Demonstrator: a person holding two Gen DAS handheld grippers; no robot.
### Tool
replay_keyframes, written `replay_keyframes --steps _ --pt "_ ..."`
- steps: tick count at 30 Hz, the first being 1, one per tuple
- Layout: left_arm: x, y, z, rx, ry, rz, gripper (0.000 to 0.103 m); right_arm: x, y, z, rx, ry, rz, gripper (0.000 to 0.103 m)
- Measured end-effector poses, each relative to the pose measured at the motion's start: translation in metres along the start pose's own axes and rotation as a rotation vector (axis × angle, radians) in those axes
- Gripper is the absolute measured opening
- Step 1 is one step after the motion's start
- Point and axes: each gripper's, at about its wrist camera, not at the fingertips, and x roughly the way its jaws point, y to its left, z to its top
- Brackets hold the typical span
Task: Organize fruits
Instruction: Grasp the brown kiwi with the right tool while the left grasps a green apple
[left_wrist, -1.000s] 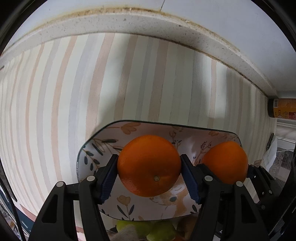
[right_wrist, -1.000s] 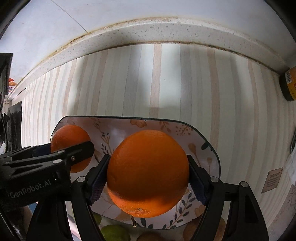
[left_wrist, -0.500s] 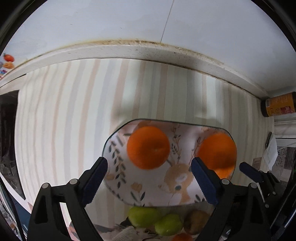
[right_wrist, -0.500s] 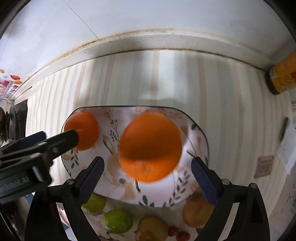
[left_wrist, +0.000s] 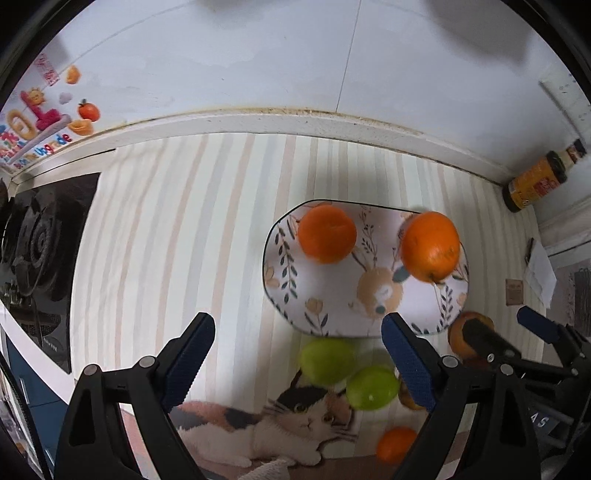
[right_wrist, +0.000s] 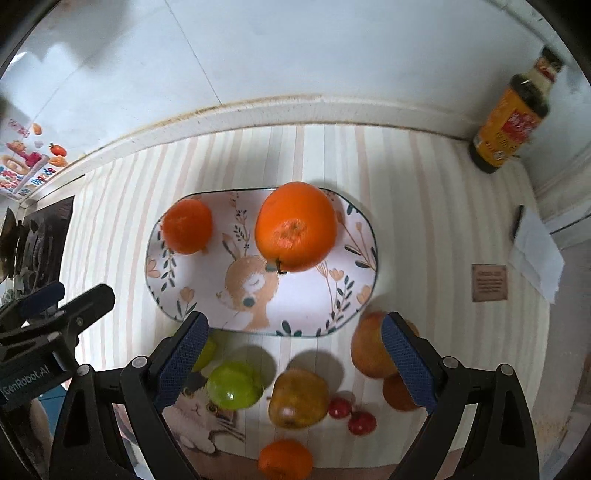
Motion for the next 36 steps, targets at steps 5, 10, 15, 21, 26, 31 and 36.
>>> replay_keyframes --steps 5,10,15,21,26,31,36 --pt "-0.027 0.002 -0.017 0.013 -0.055 0.001 0.092 -0.038 0.005 -0.019 0.007 -0.075 0.003 0.097" --pt "-0.060 0.005 -0.032 0.018 -0.116 -0.005 0.092 -0.069 0.007 -0.035 0.016 -0.127 0.004 0.097" --pt "-0.083 0.005 -0.045 0.036 -0.153 -0.011 0.092 -0.096 0.009 -0.051 0.026 -0.169 0.003 0.097" --pt "-0.100 0.004 -0.056 0.044 -0.196 -0.015 0.092 -0.125 0.014 -0.067 0.036 -0.223 0.008 0.097" --pt "-0.099 0.005 -0.059 0.050 -0.201 -0.002 0.092 -0.133 0.015 -0.077 0.054 -0.237 0.036 0.097" --pt "-0.072 0.008 -0.063 0.060 -0.182 0.064 0.100 -0.093 0.002 -0.086 0.113 -0.139 0.096 0.097" --pt "-0.030 0.013 -0.070 0.068 -0.109 0.122 0.100 -0.014 -0.014 -0.098 0.188 0.043 0.174 0.097"
